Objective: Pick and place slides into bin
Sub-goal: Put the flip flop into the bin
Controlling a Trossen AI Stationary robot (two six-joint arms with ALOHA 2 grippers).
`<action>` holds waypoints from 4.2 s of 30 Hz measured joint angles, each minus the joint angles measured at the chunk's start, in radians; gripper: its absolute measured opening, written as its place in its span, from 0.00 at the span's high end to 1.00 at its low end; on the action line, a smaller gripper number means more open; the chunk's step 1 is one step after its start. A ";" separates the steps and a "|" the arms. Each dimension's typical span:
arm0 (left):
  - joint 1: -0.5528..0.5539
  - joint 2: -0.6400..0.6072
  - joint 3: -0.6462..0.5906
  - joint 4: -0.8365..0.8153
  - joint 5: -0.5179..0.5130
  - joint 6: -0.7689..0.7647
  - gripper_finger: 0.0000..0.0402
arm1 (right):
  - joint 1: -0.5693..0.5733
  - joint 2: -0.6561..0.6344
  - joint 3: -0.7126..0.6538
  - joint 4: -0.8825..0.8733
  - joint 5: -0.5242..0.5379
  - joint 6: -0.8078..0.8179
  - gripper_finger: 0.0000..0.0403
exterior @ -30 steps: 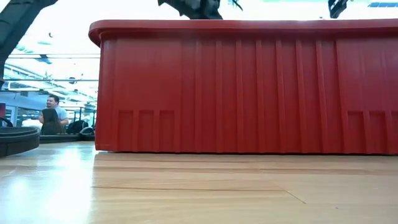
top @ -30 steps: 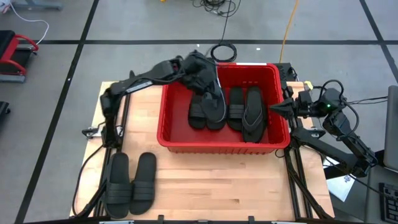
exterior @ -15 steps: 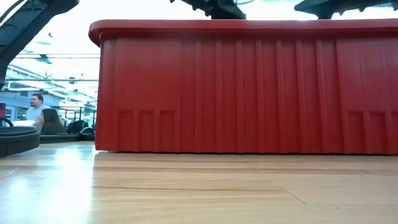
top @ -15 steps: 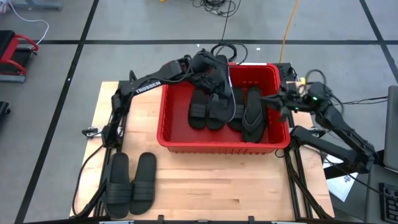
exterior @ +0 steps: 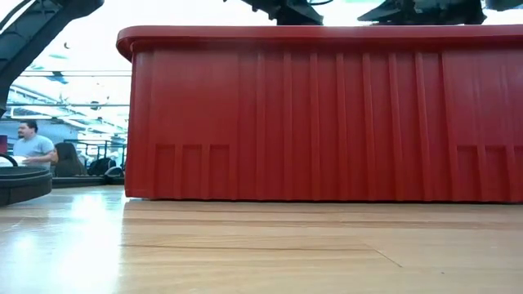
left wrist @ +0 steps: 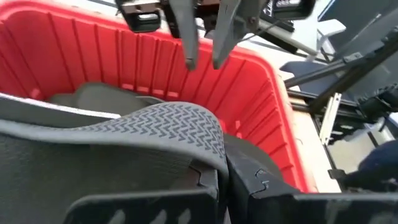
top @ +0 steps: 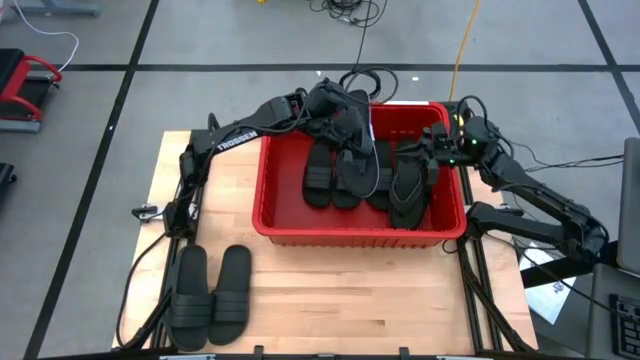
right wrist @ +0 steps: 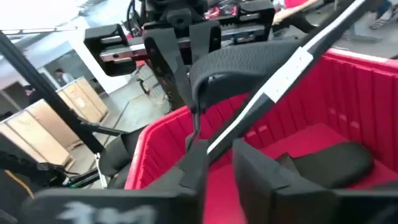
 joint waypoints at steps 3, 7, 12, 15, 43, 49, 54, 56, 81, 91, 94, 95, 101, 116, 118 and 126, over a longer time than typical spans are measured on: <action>-0.001 0.000 0.000 -0.012 0.014 0.002 1.00 | 0.000 0.027 0.000 0.054 -0.038 -0.021 0.69; -0.001 0.000 0.000 -0.019 0.041 0.005 1.00 | 0.001 0.042 0.000 0.146 -0.048 -0.090 0.55; -0.001 0.000 0.000 -0.036 0.051 0.004 1.00 | 0.006 0.040 0.003 0.201 -0.047 -0.336 0.48; -0.001 0.000 0.000 -0.035 0.068 -0.003 1.00 | 0.028 0.046 0.028 0.196 -0.018 -0.472 0.49; -0.007 0.025 -0.005 0.036 0.165 -0.161 1.00 | 0.314 0.216 0.053 0.252 0.481 -1.120 0.54; -0.016 0.032 -0.006 0.027 0.188 -0.153 1.00 | 0.327 0.216 0.053 0.254 0.505 -1.143 0.54; -0.016 0.031 -0.006 0.026 0.204 -0.165 1.00 | 0.329 0.225 0.053 0.264 0.501 -1.141 0.56; -0.015 0.031 -0.006 0.026 0.216 -0.165 1.00 | 0.329 0.236 0.053 0.277 0.498 -1.138 0.58; -0.016 0.032 -0.006 0.024 0.148 -0.157 0.95 | 0.330 0.278 0.054 0.249 0.498 -1.057 0.99; -0.012 0.032 -0.005 0.025 0.163 -0.133 0.71 | 0.330 0.183 0.053 0.004 0.537 -1.160 1.00; -0.013 0.032 -0.005 0.025 0.162 -0.135 0.64 | 0.329 0.180 0.053 -0.043 0.595 -1.208 1.00; -0.012 0.032 -0.005 0.025 0.162 -0.137 0.63 | 0.326 0.181 0.049 -0.054 0.609 -1.223 1.00; -0.011 0.032 -0.005 0.025 0.160 -0.138 0.59 | 0.293 0.190 0.011 -0.064 0.607 -1.178 1.00; 0.036 0.032 -0.005 -0.135 0.014 -0.117 0.59 | 0.281 0.076 0.005 0.070 0.605 -1.110 1.00; 0.053 0.031 -0.005 -0.121 0.040 -0.261 0.59 | 0.281 0.051 0.005 0.070 0.605 -1.113 1.00; 0.060 0.030 -0.004 0.179 0.232 -0.592 0.59 | 0.281 -0.007 0.005 0.069 0.607 -1.207 1.00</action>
